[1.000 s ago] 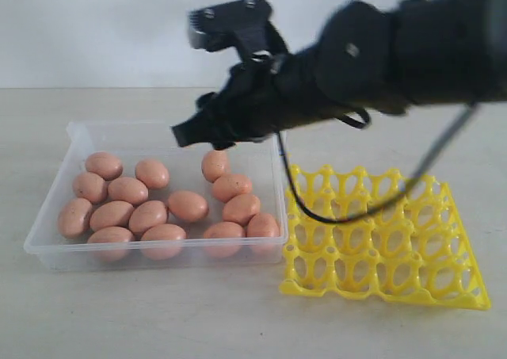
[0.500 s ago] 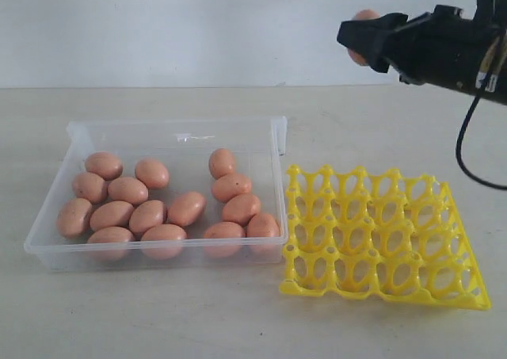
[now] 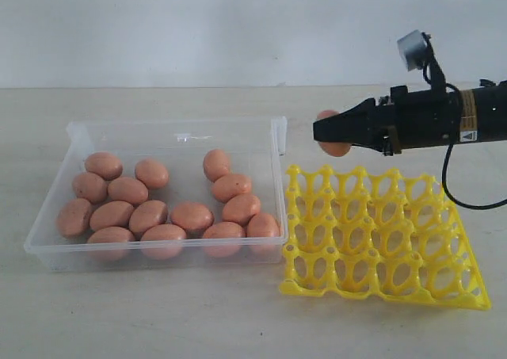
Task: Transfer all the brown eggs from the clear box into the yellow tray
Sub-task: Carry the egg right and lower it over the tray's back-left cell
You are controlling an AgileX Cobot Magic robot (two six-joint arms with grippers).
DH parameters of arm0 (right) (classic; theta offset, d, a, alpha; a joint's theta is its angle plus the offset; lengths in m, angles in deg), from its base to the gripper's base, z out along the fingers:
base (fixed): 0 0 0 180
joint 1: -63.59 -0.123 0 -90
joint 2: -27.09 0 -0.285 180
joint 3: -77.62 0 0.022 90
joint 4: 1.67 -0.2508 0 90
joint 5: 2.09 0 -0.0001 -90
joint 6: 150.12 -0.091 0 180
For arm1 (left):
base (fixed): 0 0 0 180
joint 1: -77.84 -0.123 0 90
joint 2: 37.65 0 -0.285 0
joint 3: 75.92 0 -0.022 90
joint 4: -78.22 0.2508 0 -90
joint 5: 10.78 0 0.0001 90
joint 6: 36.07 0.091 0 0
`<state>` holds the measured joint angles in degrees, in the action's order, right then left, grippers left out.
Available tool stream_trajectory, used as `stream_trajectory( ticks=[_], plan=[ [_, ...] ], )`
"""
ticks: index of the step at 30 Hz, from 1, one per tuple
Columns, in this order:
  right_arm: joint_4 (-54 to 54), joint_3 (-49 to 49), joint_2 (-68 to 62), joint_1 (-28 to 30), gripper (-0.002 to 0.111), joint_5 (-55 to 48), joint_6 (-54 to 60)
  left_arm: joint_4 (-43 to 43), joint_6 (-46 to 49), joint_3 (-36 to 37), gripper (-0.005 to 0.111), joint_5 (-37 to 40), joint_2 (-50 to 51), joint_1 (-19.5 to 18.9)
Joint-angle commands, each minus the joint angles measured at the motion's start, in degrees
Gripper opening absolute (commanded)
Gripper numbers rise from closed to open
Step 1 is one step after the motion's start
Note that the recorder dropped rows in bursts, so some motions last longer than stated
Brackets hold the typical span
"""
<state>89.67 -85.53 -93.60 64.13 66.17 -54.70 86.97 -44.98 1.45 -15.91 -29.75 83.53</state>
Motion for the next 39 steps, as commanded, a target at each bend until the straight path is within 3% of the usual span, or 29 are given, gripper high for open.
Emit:
stream_trajectory(
  ticks=[1, 8, 17, 39],
  plan=[
    [-0.7, -0.5, 0.2, -3.9, 0.0, -5.1, 7.4, -0.3, -0.5, -0.2, 0.022, -0.6, -0.1, 0.2],
    [-1.0, -0.5, 0.2, -9.1, 0.0, -23.5, 12.0, -0.3, -0.5, -0.2, 0.022, -0.9, -0.1, 0.2],
    [-5.8, -0.5, 0.2, -9.1, 0.0, -24.2, 19.2, -0.3, -0.5, -0.2, 0.022, -0.9, -0.1, 0.2],
    [-8.4, -0.5, -1.6, -9.8, 0.0, -22.3, 19.5, -0.3, -0.5, -0.2, 0.022, -0.9, -0.1, 0.2]
  ],
)
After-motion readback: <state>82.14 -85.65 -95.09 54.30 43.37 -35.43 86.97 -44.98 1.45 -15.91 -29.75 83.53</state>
